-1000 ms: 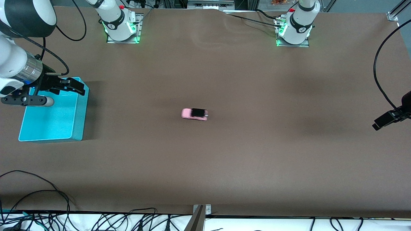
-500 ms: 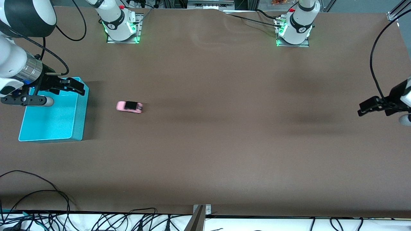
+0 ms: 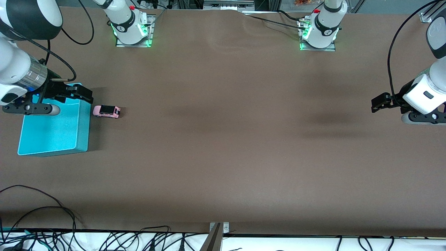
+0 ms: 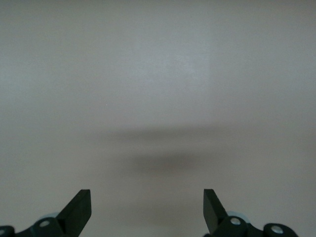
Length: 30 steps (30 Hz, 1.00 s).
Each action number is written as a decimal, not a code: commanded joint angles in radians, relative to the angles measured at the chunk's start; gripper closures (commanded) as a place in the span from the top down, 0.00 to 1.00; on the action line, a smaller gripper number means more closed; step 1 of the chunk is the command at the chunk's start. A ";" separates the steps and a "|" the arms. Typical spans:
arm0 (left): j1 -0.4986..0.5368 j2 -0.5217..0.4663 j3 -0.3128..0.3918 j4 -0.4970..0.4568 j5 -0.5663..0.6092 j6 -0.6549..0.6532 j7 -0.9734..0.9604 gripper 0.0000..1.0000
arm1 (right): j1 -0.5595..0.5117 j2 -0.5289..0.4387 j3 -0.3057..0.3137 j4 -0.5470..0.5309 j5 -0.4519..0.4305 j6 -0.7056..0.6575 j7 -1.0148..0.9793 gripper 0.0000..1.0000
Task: Wind and store pink jeep toy
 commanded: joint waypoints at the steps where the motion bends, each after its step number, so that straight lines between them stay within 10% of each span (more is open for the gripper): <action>1: 0.014 -0.029 -0.005 -0.025 -0.009 0.008 0.024 1.00 | -0.010 0.005 -0.002 0.022 -0.006 -0.017 -0.008 1.00; 30: 0.028 -0.029 -0.005 -0.001 -0.046 0.041 0.024 1.00 | -0.010 0.012 -0.002 0.022 -0.006 -0.016 0.001 1.00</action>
